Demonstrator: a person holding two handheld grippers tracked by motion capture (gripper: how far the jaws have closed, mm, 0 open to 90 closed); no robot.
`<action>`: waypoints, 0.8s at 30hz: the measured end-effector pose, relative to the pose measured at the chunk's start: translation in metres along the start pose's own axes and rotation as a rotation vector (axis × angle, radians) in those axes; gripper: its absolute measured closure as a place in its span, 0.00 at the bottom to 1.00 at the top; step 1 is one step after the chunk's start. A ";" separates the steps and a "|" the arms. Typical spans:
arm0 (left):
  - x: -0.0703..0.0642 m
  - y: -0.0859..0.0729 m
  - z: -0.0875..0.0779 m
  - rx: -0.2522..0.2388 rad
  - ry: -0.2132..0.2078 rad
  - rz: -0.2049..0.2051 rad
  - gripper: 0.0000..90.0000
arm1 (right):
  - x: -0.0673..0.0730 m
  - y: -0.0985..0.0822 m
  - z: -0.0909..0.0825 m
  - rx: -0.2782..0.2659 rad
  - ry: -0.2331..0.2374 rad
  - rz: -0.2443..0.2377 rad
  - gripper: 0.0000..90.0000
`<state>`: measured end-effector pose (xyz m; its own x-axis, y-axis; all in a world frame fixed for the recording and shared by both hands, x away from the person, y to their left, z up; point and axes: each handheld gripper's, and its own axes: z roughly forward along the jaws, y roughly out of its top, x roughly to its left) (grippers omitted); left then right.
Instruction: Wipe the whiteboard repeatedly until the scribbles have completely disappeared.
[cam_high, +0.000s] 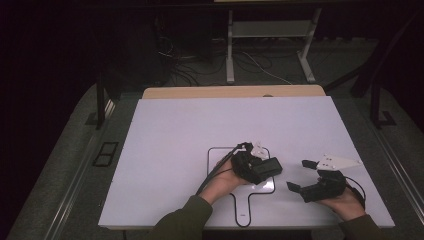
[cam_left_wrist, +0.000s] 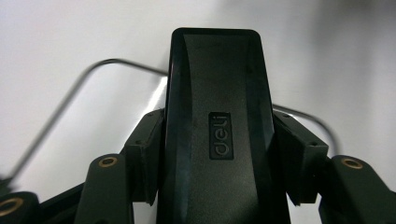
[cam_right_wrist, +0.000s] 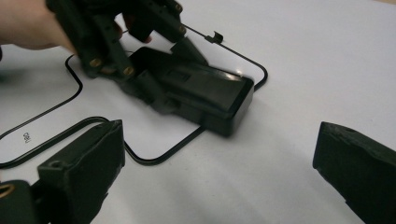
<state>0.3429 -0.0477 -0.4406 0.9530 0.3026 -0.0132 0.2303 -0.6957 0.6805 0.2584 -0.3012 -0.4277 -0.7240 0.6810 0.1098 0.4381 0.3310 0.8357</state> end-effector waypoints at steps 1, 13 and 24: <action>0.004 -0.001 -0.001 0.006 0.008 -0.003 0.44 | 0.000 0.000 0.000 -0.001 0.000 0.000 0.01; -0.017 0.003 0.003 0.011 -0.036 0.043 0.44 | -0.001 0.000 0.000 -0.003 0.001 0.001 0.01; 0.015 -0.007 -0.005 -0.017 0.041 -0.055 0.44 | -0.001 0.000 -0.001 -0.006 0.000 -0.003 0.01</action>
<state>0.3547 -0.0345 -0.4418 0.9300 0.3668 -0.0215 0.2788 -0.6663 0.6916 0.2587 -0.3026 -0.4273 -0.7255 0.6798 0.1072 0.4325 0.3291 0.8394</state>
